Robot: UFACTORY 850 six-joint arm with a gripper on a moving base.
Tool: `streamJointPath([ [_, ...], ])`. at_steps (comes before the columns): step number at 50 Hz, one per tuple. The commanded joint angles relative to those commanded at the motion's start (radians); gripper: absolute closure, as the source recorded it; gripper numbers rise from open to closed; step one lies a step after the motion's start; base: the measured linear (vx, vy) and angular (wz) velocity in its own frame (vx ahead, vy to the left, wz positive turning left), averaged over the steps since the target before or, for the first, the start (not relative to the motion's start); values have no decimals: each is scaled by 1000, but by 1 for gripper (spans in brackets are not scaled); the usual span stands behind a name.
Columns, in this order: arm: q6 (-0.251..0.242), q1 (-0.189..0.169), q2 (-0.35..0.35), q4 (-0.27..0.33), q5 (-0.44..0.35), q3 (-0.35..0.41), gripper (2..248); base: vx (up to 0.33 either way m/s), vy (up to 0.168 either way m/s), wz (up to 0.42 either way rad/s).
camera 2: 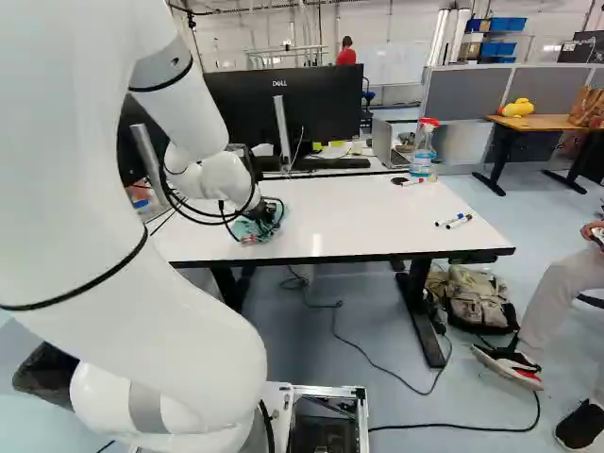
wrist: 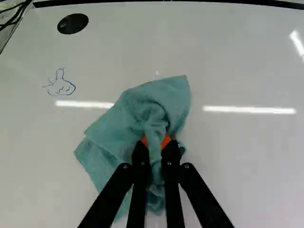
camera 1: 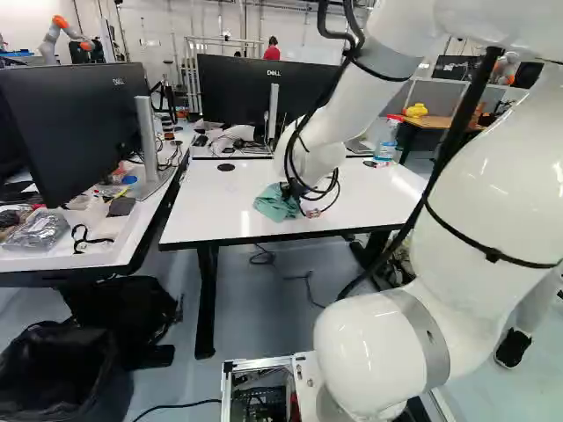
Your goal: Clean the table with the green towel
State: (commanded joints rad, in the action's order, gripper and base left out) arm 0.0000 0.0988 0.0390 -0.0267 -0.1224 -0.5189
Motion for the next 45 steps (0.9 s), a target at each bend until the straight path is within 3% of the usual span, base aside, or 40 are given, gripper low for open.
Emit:
streamJointPath([
  [15,0,-19,81,0,0,79,212,0,0,0],
  [29,0,-24,92,0,0,83,212,0,0,0],
  [45,0,-81,145,0,0,90,212,0,0,0],
])
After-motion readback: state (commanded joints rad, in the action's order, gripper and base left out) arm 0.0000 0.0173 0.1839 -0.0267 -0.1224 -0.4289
